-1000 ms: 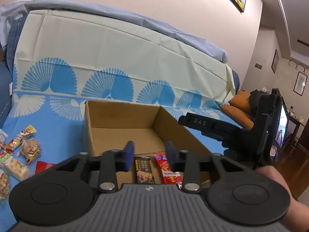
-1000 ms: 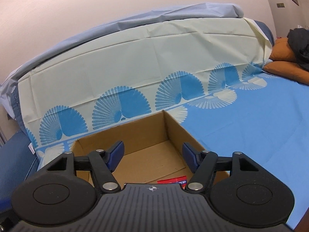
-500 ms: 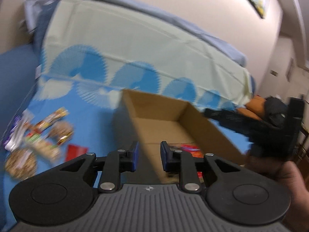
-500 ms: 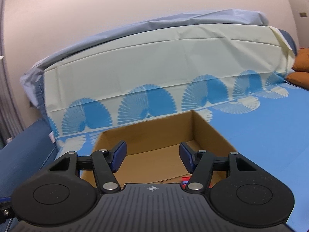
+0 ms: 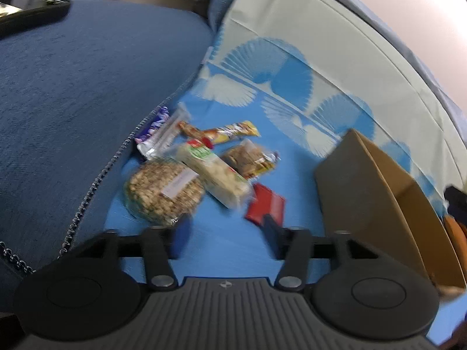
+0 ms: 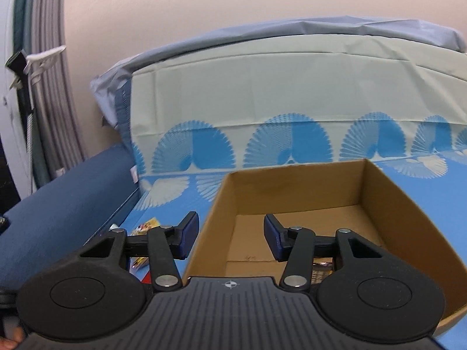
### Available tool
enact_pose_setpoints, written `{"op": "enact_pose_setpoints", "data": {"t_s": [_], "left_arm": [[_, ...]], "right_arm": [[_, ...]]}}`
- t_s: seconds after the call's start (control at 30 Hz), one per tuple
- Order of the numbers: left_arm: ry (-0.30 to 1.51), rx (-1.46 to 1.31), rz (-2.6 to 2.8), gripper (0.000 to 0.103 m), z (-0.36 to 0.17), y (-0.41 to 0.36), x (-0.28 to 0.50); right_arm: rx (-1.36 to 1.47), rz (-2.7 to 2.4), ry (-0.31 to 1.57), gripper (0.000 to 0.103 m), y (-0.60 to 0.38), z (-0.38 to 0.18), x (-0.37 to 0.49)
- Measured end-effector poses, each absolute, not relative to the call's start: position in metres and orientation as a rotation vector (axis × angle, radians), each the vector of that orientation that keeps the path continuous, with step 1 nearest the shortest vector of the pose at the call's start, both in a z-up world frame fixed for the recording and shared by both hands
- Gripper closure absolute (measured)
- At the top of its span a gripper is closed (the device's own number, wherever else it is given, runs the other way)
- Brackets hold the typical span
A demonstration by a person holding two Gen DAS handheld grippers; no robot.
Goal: Organize snacks
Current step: 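Move both tools back to the snack pile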
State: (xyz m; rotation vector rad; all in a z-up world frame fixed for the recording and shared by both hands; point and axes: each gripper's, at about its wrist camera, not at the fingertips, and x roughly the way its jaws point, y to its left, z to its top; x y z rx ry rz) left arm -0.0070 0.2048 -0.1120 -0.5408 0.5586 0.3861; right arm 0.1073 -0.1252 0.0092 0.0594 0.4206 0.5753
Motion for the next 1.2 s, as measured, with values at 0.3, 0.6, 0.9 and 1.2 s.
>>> {"op": "enact_pose_setpoints", "data": {"t_s": [0.3, 0.6, 0.9, 1.2], "left_arm": [[0.620, -0.517, 0.626, 0.009, -0.135, 0.215, 0.009], [0.637, -0.433, 0.732, 0.011, -0.153, 0.219, 0.033], [0.650, -0.444, 0.710, 0.031, -0.148, 0.223, 0.035], [0.843, -0.454, 0.565, 0.031, -0.124, 0.229, 0.012]], "right_arm": [[0.013, 0.617, 0.443, 0.051, -0.097, 0.005, 0.100], [-0.024, 0.652, 0.471, 0.051, -0.074, 0.000, 0.097], [-0.060, 0.703, 0.492, 0.051, -0.040, -0.003, 0.087], [-0.110, 0.774, 0.496, 0.051, 0.001, -0.005, 0.075]]}}
